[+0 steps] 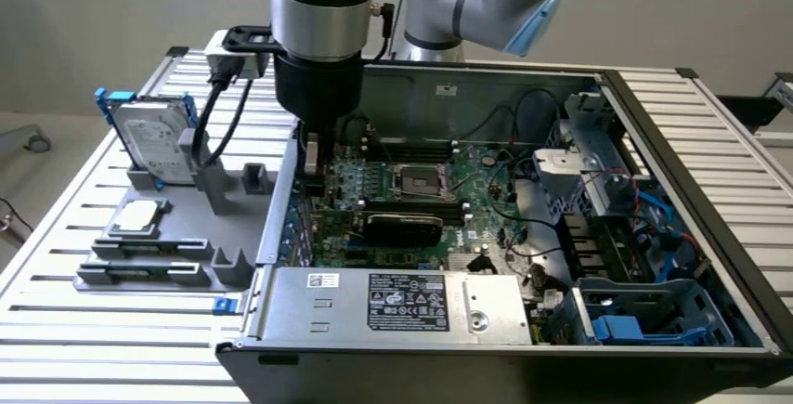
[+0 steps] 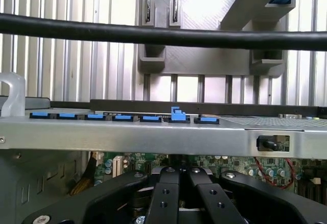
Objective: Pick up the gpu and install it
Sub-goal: 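Press down on the gpu until it lock into place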
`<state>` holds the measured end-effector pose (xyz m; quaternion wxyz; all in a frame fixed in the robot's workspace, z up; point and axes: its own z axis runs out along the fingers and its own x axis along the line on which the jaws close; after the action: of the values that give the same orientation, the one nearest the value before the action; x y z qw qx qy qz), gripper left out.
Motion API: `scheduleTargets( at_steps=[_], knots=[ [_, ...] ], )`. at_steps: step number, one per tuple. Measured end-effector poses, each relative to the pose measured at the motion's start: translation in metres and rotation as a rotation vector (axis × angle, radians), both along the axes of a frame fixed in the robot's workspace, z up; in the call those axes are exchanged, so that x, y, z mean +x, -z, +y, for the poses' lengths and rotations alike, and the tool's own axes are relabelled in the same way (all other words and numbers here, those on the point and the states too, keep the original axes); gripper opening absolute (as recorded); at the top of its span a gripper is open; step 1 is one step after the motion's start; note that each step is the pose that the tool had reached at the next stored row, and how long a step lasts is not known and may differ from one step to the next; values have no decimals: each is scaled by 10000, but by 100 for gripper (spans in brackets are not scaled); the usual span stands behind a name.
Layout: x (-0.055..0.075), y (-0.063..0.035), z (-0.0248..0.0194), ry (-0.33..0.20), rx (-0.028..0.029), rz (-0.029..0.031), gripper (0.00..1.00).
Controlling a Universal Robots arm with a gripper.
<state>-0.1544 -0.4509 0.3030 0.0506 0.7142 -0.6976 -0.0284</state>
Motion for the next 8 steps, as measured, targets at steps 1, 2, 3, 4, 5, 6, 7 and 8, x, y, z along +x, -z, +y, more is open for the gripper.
scheduleTargets(
  at_steps=[1,2,3,4,5,6,7,8],
  knots=[
    [0,-1,5,2,-4,5,11],
    [-1,-2,8,4,-7,11,11],
    [-1,-2,11,6,-11,16,11],
    [-3,-2,14,11,-13,21,11],
    [-5,-2,16,14,-15,25,11],
    [-6,-2,17,17,-17,30,11],
    [-7,-2,18,20,-19,35,11],
    [-9,-2,19,23,-23,41,11]
  ],
)
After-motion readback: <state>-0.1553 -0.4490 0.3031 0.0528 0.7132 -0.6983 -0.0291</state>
